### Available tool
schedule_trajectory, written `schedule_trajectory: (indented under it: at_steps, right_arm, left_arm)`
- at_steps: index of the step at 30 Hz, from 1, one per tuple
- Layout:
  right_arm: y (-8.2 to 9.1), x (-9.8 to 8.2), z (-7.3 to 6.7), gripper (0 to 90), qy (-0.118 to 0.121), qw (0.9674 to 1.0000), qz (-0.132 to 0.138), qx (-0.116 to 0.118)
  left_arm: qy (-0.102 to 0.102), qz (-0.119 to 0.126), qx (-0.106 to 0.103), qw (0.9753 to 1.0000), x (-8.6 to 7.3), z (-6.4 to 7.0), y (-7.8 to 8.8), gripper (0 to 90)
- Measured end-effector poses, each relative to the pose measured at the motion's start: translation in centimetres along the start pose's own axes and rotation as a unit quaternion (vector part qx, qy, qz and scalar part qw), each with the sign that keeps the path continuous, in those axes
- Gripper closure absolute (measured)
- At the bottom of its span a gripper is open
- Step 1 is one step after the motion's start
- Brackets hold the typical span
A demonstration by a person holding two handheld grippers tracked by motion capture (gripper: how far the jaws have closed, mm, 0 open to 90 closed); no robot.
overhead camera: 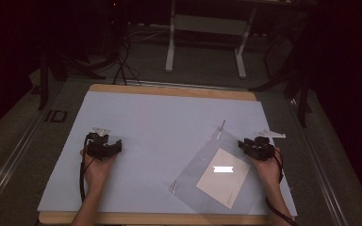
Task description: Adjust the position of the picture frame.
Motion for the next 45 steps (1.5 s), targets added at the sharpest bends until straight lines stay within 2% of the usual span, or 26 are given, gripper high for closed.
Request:
schedule_trajectory:
  at_steps: [1,3,6,7,8,10,11,16,17,20,22,23,24,25,27,30,31,33,34,36,37,38,39,40,41,45]
  right_arm:
    - [0.0,0.0,0.0,62.2,0.000,1.0000,0.000,0.000]
    - [0.0,0.1,-0.2,61.9,0.001,1.0000,0.000,0.003]
    - [0.5,0.4,-0.4,61.6,0.005,1.0000,0.004,0.001]
    - [0.6,0.6,-0.5,61.9,0.005,1.0000,0.007,0.000]
    - [0.8,0.7,-0.5,62.7,0.007,0.9999,0.008,0.000]
    - [0.9,1.0,-0.6,63.5,0.008,0.9999,0.008,-0.002]
    - [0.9,1.2,-0.6,64.3,0.010,0.9999,0.007,-0.001]
    - [0.2,2.3,-0.5,66.8,0.016,0.9998,-0.009,-0.003]
    - [0.0,2.6,-0.4,67.2,0.017,0.9998,-0.012,-0.005]
    - [-0.5,3.2,0.0,68.3,0.012,0.9999,-0.011,0.004]
    - [-0.8,3.7,0.0,68.8,0.011,0.9999,-0.010,0.009]
    - [-0.9,4.0,0.0,69.4,0.012,0.9998,-0.010,0.011]
    - [-0.9,4.0,0.0,69.4,0.012,0.9998,-0.010,0.011]
    - [-1.1,4.5,-0.2,71.9,0.019,0.9996,-0.007,0.022]
    - [-1.5,5.0,-0.6,76.6,0.027,0.9990,-0.008,0.035]
    - [-2.1,5.8,-1.5,76.7,0.042,0.9977,-0.008,0.052]
    - [-2.4,6.1,-1.8,76.3,0.047,0.9974,-0.006,0.054]
    - [-2.9,6.7,-2.3,74.7,0.056,0.9969,-0.007,0.054]
    - [-3.2,7.0,-2.4,73.5,0.056,0.9972,-0.008,0.049]
    - [-4.0,7.5,-2.6,71.2,0.055,0.9975,-0.010,0.044]
    - [-4.4,7.7,-2.7,72.5,0.054,0.9976,-0.014,0.041]
    - [-4.9,7.9,-2.8,73.3,0.052,0.9975,-0.016,0.045]
    - [-4.9,7.9,-2.8,73.3,0.052,0.9975,-0.016,0.045]
    - [-5.3,8.0,-2.8,76.9,0.053,0.9973,-0.019,0.047]
    - [-5.8,8.1,-2.8,84.8,0.055,0.9979,-0.023,0.026]
    - [-5.8,8.1,-2.8,85.4,0.057,0.9977,-0.023,0.029]
  left_arm:
    - [0.003,-0.002,0.000,1.0000,0.0,-0.1,0.1,36.6]
    - [0.006,-0.005,-0.005,1.0000,-0.1,-0.1,0.6,47.5]
    - [-0.006,0.002,-0.015,0.9999,-0.2,0.3,1.4,45.3]
    - [-0.018,0.018,-0.017,0.9995,-0.2,0.7,2.1,45.3]
    - [-0.018,0.018,-0.017,0.9995,-0.2,0.7,2.1,45.4]
    - [-0.034,0.032,-0.025,0.9986,-0.5,1.2,3.0,46.1]
    - [-0.034,0.032,-0.025,0.9986,-0.5,1.2,3.0,46.6]
    - [-0.051,0.036,-0.057,0.9964,-1.0,2.4,3.5,47.7]
    - [-0.061,0.035,-0.069,0.9951,-1.2,2.9,3.8,48.1]
    - [-0.066,0.038,-0.097,0.9924,-1.4,3.5,4.6,51.7]
    - [-0.070,0.040,-0.099,0.9918,-1.5,3.7,4.9,51.8]
    - [-0.084,0.044,-0.107,0.9897,-1.8,4.1,5.2,51.8]
    - [-0.084,0.044,-0.107,0.9897,-1.8,4.1,5.2,51.8]
    - [-0.095,0.040,-0.110,0.9885,-2.2,4.4,5.3,52.5]
    - [-0.097,0.035,-0.121,0.9873,-2.4,4.7,5.2,53.4]
    - [-0.101,0.038,-0.127,0.9860,-2.5,5.1,5.4,53.4]
    - [-0.108,0.043,-0.133,0.9844,-2.6,5.7,5.6,53.4]
    - [-0.113,0.044,-0.144,0.9820,-2.8,6.3,5.7,53.4]
    - [-0.113,0.044,-0.144,0.9820,-2.8,6.3,5.7,53.4]
    - [-0.129,0.048,-0.155,0.9783,-3.0,7.6,5.9,53.4]
    - [-0.129,0.048,-0.155,0.9783,-3.0,7.6,5.9,53.4]
    - [-0.146,0.049,-0.157,0.9754,-3.2,8.4,6.2,53.4]
    - [-0.146,0.049,-0.157,0.9754,-3.2,8.4,6.2,53.3]
    - [-0.153,0.050,-0.160,0.9738,-3.3,8.8,6.3,53.3]
    - [-0.164,0.050,-0.167,0.9710,-3.5,9.5,6.5,52.8]
    - [-0.174,0.048,-0.178,0.9674,-3.9,10.3,6.7,52.6]
Point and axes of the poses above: each handheld gripper's, and its own axes: y roughly backward along the jaws, x roughly out of its top, z roughly to its right, the point moved 4 cm from there along -y, roughly forward along the jaws, and after that the axes turned 11 degrees about -z, right-handed, at the moved point
